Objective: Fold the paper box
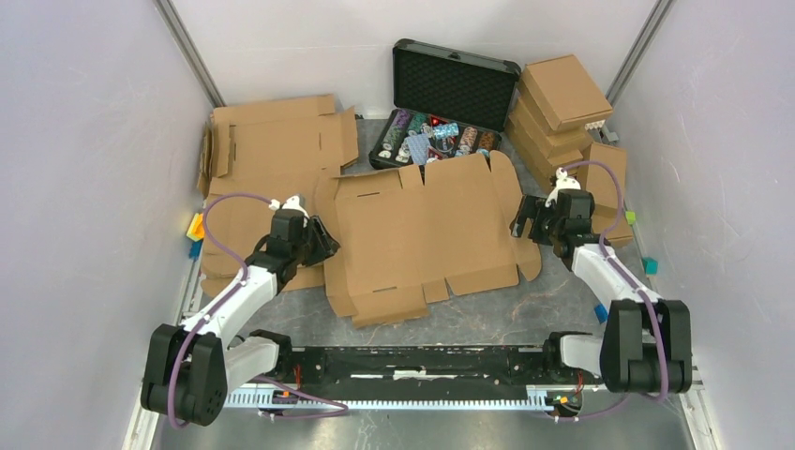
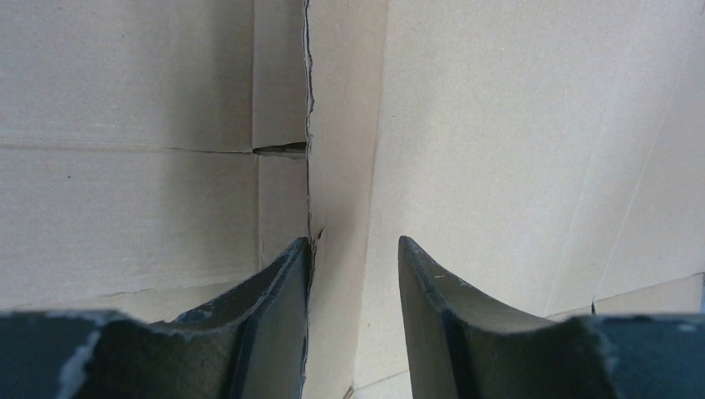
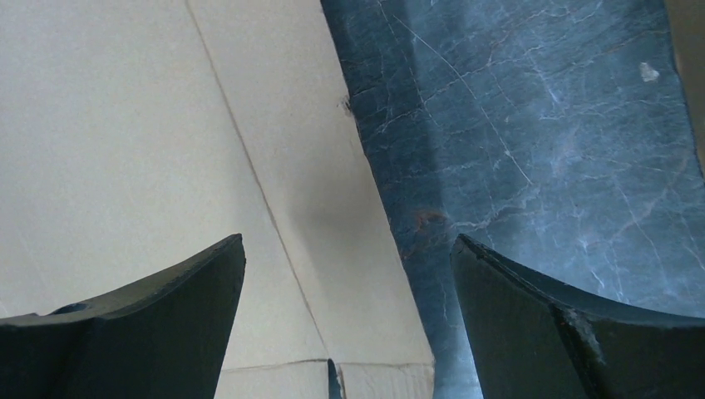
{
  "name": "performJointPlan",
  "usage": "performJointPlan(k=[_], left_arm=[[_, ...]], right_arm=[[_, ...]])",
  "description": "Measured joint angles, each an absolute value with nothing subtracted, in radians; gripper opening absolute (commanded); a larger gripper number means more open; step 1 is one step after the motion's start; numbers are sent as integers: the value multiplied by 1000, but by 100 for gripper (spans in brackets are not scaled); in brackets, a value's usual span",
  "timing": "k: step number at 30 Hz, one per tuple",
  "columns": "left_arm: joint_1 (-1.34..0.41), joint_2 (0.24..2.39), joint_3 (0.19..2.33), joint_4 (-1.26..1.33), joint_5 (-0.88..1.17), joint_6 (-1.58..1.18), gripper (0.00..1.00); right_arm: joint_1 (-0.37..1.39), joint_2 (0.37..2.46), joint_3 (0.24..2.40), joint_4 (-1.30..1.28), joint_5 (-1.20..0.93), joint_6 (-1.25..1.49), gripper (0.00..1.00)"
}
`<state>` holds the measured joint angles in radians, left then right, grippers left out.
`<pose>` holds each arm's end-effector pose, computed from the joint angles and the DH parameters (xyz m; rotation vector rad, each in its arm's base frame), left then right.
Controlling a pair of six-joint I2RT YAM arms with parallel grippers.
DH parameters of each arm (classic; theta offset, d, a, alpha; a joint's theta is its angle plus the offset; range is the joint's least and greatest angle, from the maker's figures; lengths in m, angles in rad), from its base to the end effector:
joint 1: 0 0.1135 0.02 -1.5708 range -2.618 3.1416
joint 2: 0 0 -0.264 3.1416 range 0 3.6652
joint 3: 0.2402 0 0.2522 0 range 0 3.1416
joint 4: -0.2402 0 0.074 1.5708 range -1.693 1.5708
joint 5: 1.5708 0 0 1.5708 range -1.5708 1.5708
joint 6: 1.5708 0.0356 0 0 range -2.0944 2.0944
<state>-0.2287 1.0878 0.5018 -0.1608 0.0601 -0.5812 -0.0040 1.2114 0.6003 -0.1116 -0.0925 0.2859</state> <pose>0.2090 -0.0508 0.1874 -0.3840 2.3333 -0.4724 0.2443 0.0023 0.1968 0.2849 2.2849 0.2515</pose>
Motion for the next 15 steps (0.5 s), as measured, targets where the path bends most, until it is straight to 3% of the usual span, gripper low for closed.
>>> performJointPlan(k=[9,15], left_arm=[[-229,1089,492,-149,52,-581,50],[-229,1099,490,-137,53,-581,36]], right_arm=[[-24,1429,679,27,-211,280,96],[-24,1504,703,95,-297,280,55]])
